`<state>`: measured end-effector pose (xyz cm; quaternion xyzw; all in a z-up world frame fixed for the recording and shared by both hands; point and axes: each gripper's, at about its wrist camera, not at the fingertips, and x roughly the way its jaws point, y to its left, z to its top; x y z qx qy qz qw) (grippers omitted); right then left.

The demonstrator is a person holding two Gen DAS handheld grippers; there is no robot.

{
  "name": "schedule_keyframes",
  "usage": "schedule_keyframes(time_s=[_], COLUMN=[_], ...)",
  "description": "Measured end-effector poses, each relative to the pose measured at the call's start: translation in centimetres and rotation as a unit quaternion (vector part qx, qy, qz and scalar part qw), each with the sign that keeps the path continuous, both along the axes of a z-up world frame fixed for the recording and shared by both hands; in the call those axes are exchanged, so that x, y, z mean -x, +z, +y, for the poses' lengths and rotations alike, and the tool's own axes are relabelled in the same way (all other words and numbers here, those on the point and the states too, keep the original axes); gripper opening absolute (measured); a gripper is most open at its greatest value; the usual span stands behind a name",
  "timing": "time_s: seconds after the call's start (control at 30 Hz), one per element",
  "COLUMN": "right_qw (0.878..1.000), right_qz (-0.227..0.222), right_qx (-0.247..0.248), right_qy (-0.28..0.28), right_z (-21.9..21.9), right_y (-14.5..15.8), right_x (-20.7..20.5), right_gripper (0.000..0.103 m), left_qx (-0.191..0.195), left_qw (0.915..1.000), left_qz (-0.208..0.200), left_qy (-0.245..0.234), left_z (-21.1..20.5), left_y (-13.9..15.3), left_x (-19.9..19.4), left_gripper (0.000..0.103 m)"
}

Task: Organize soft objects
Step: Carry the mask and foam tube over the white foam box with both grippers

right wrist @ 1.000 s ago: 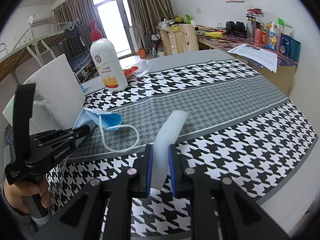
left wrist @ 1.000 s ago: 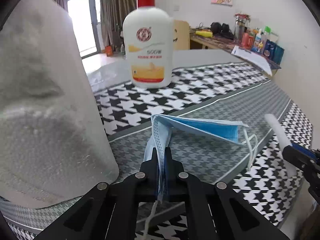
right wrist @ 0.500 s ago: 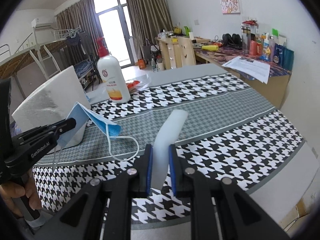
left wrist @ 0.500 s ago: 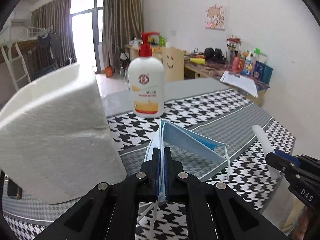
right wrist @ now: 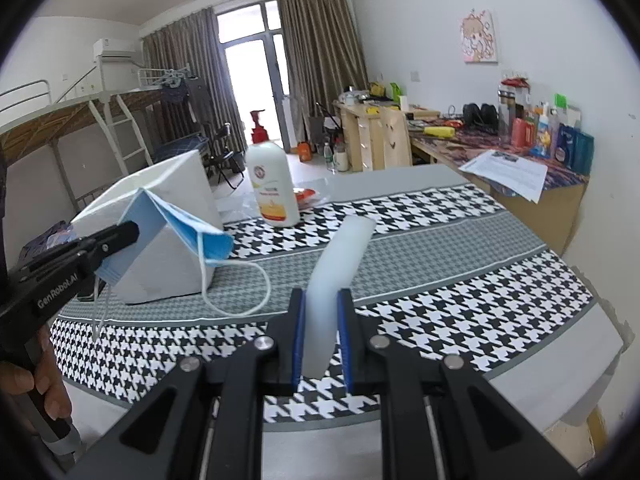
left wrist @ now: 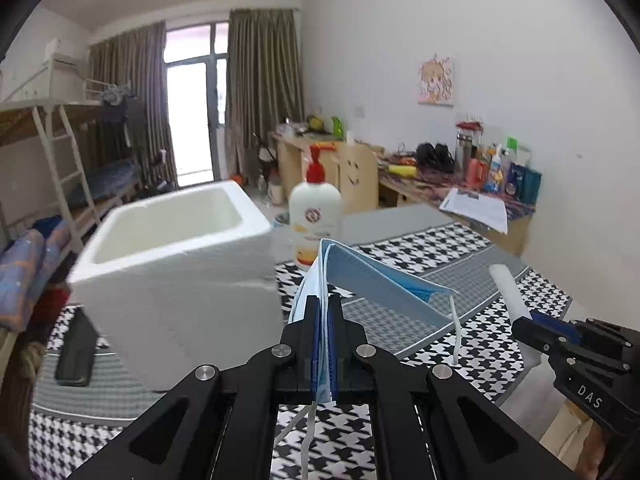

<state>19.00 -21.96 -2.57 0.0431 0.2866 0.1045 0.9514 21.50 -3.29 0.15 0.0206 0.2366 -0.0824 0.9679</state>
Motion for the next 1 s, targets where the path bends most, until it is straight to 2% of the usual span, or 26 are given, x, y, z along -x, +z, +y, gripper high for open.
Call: schedule_keyframes(time_s=[0.2, 0.4, 0.87, 1.0], right_qw=[0.999, 0.997, 0.987, 0.985], right_qz=[-0.027, -0.063, -0.11, -0.109], right_qx=[0.009, 0.017, 0.03, 0.029], right_qy=[0.016, 0.045, 0.112, 0.134], right_z=[1.1, 2.4, 5.4, 6.5], right_y=[1.1, 2.3, 3.8, 3.8], right_x=[1.9, 3.9, 7.4, 7.6], right_gripper=[0.019, 0.019, 0.019, 0.019], left_qx=[-0.011, 0.0, 0.007, 0.013], left_qw=[0.9988, 0.9966, 0.9903, 0.9874], left_qz=[-0.041, -0.069, -0.097, -0.103], left_qy=[0.025, 0.046, 0.099, 0.119], left_z=[0.6, 1.6, 4.4, 5.4], left_y=[1.0, 1.8, 2.3, 2.1], left_x=[3.4, 6.8, 12.1, 13.5], left_gripper=[0.004, 0.004, 0.004, 0.004])
